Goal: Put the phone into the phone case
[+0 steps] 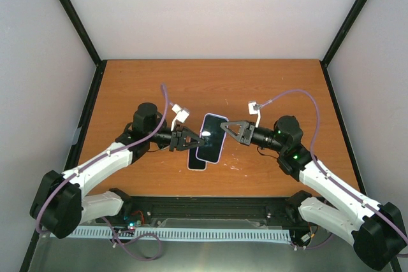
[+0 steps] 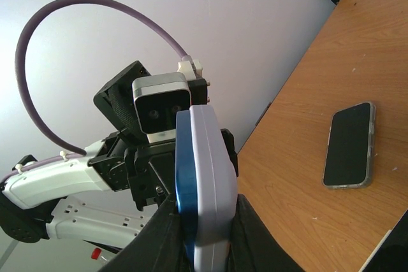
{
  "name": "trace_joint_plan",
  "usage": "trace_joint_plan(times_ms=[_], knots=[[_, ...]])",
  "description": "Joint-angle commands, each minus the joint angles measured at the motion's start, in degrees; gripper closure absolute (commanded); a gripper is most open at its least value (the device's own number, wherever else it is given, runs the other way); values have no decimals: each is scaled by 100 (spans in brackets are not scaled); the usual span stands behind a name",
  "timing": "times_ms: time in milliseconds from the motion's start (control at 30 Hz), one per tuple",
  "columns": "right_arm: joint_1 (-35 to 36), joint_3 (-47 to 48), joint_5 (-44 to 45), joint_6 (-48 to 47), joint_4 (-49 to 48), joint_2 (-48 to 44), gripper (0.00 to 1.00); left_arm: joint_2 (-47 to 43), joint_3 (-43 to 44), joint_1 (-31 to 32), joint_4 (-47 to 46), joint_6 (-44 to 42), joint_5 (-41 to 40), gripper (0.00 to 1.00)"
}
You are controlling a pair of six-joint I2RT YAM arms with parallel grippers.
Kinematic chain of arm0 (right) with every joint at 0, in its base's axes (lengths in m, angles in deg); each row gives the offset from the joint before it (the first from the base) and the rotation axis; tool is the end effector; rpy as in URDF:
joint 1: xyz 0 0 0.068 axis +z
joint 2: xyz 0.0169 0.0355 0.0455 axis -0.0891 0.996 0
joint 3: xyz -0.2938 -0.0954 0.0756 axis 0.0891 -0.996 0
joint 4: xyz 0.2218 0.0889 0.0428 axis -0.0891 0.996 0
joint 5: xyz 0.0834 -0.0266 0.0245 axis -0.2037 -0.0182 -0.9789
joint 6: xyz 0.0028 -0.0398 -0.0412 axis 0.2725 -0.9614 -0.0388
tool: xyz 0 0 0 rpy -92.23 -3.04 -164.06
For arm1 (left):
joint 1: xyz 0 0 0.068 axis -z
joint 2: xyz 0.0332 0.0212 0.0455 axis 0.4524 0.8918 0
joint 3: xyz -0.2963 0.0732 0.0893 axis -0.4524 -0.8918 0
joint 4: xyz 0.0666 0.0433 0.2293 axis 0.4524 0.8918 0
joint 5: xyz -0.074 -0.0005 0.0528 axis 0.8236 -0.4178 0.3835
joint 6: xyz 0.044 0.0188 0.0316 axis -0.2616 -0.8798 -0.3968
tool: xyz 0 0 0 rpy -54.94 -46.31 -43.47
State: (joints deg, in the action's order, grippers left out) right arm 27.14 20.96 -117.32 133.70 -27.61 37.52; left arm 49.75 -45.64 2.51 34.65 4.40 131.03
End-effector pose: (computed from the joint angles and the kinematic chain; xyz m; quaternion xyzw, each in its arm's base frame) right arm 0.1259 0.1090 0.3313 -0.1100 0.7022 0.6189 0.3344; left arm 0.1617 -0.1339 0.3099 0.3107 0.6808 -0.6320 0.2014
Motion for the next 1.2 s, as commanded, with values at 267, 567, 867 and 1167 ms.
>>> trace_joint_plan(times_ms=[267,567,867,1167], knots=[[-21,285,96,574,-419,-100,49,-136,228,10,-64,-94,394,100],[-13,368,-64,667,-579,60,94,-194,292,12,117,-190,386,98],[-17,528,1,-67,179,-8,96,-6,579,12,910,-496,-246,98],[53,33,-431,785,-628,266,68,6,485,12,523,-222,-206,99]])
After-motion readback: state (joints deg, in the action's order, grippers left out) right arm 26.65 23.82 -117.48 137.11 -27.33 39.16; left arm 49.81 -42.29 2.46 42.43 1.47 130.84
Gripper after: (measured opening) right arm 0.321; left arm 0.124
